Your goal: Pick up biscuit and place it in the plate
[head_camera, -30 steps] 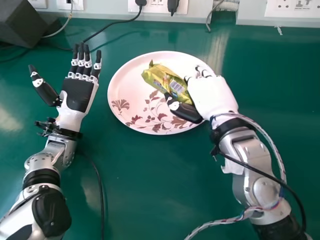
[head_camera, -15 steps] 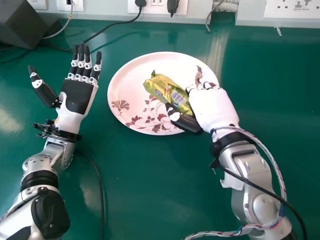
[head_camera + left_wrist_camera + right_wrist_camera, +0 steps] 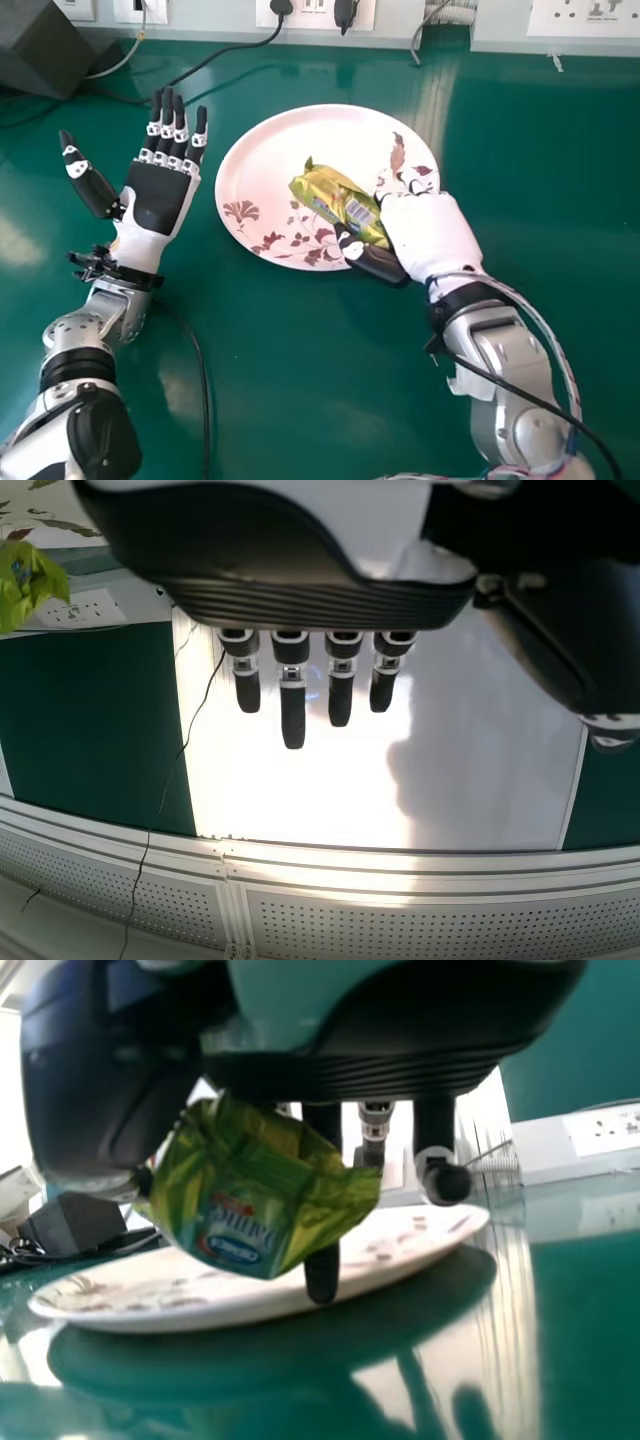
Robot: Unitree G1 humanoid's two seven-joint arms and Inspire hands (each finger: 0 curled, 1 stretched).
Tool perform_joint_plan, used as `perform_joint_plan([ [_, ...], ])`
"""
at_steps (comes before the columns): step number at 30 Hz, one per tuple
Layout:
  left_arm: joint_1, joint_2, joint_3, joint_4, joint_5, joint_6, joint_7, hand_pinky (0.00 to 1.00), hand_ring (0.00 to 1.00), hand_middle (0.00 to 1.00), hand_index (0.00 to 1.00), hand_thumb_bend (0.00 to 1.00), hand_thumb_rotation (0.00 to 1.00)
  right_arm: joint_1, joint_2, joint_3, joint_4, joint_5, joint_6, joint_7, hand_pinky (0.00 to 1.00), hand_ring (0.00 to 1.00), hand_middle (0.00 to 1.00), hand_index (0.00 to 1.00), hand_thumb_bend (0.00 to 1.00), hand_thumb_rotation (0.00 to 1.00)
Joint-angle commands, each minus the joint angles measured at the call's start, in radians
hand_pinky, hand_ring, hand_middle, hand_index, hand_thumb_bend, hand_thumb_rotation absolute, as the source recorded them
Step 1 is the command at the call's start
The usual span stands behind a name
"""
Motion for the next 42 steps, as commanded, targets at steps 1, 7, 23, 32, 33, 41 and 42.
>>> perform_joint_plan([
  [1,0.073,-0.028,-0.014,0.029,0.019,0.004,0.011,0.97,0.85,0.95,0.98,1.0,0.31,-0.024,-0.006,-0.011,0.048,0.026,-0.01,-0.029,0.06,0.17,0.29,0.49,0.49,0.03],
  [7,0.039,-0.025,-0.023,0.056,0.019,0.006,0.002,1.0,0.88,0.96,1.0,0.97,0.3,-0.122,-0.011,-0.028,0.18,0.075,-0.013,-0.095,0.06,0.17,0.3,0.49,0.49,0.03],
  [23,0.002,0.004,-0.065,0.087,0.049,0.018,-0.05,1.0,0.89,0.97,1.0,0.96,0.36,-0.256,-0.027,0.007,0.4,0.161,-0.015,-0.227,0.08,0.17,0.31,0.49,0.49,0.03],
  [32,0.008,-0.018,-0.075,0.057,0.084,-0.092,-0.035,1.0,0.89,0.96,0.99,0.96,0.36,-0.279,-0.044,0.023,0.441,0.189,-0.009,-0.255,0.21,0.31,0.41,0.49,0.5,0.04],
  [33,0.01,-0.025,-0.078,0.052,0.087,-0.115,-0.05,1.0,0.89,0.96,0.99,0.96,0.36,-0.28,-0.046,0.024,0.439,0.189,-0.006,-0.253,0.25,0.35,0.44,0.49,0.5,0.04],
  [41,0.022,-0.048,-0.1,0.028,0.107,-0.192,-0.122,1.0,0.88,0.96,0.99,0.97,0.34,-0.268,-0.065,0.024,0.405,0.191,0.003,-0.247,0.55,0.73,0.75,0.78,0.6,0.31],
  [42,0.023,-0.05,-0.1,0.028,0.104,-0.19,-0.121,1.0,0.88,0.96,0.99,0.97,0.34,-0.267,-0.068,0.023,0.401,0.192,0.003,-0.247,0.56,0.74,0.76,0.81,0.61,0.32],
])
